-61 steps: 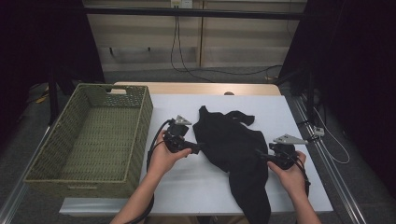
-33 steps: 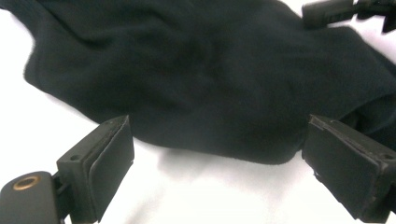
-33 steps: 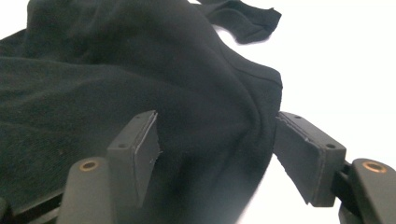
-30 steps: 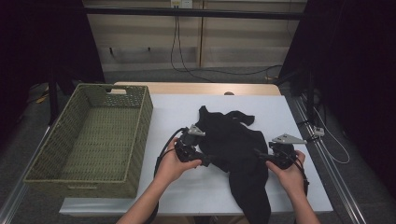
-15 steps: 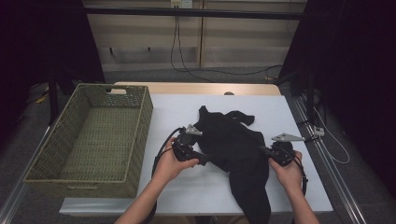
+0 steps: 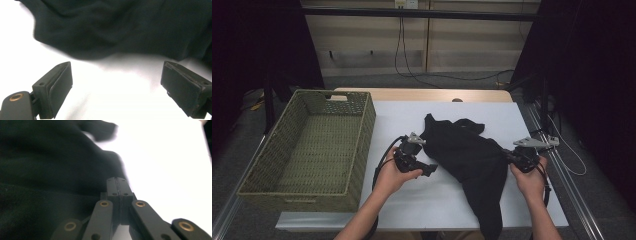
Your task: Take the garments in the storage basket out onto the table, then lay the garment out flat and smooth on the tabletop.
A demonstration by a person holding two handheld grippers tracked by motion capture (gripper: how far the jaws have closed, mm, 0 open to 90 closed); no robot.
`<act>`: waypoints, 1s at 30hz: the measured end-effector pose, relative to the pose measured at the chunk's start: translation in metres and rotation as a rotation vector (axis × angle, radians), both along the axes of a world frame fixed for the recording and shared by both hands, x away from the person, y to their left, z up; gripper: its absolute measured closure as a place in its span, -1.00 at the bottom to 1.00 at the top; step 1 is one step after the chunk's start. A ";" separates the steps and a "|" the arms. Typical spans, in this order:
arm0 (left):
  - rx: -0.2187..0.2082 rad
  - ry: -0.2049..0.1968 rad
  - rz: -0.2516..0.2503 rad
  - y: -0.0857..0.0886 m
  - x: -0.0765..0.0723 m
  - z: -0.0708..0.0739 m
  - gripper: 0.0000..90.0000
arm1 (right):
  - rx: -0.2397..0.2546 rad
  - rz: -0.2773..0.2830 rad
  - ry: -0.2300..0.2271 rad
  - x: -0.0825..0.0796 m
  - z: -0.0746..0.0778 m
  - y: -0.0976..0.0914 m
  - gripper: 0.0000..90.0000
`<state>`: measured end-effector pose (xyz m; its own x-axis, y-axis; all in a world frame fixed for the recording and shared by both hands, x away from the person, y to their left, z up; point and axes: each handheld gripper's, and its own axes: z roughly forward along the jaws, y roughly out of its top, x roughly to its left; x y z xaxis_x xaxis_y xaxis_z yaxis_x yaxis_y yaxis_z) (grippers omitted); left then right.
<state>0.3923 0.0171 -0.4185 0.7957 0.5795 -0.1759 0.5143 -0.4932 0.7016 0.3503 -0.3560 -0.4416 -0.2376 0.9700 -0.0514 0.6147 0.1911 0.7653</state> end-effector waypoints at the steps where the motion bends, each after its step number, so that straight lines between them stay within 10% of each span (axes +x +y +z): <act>1: 0.001 -0.001 -0.002 0.000 0.000 0.000 -0.77 | -0.011 -0.017 0.005 0.000 -0.003 -0.008 1.00; 7: 0.006 0.003 -0.006 -0.002 0.001 -0.002 -0.77 | -0.023 -0.032 0.029 -0.002 -0.012 -0.018 0.94; 11: 0.001 0.006 -0.007 -0.004 0.002 -0.002 -0.77 | -0.048 -0.006 0.033 -0.003 -0.010 -0.007 0.36; 19: -0.002 0.001 -0.015 -0.008 0.003 -0.001 -0.77 | 0.049 0.061 -0.030 -0.014 0.014 0.017 -0.07; 30: 0.002 0.007 -0.003 -0.008 0.008 -0.004 -0.76 | 0.083 0.281 -0.050 -0.024 0.035 0.083 -0.17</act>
<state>0.4005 0.0091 -0.4227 0.7964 0.5772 -0.1804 0.5175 -0.4962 0.6971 0.3259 -0.2730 -0.4062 -0.4963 0.8681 0.0073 0.5079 0.2834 0.8135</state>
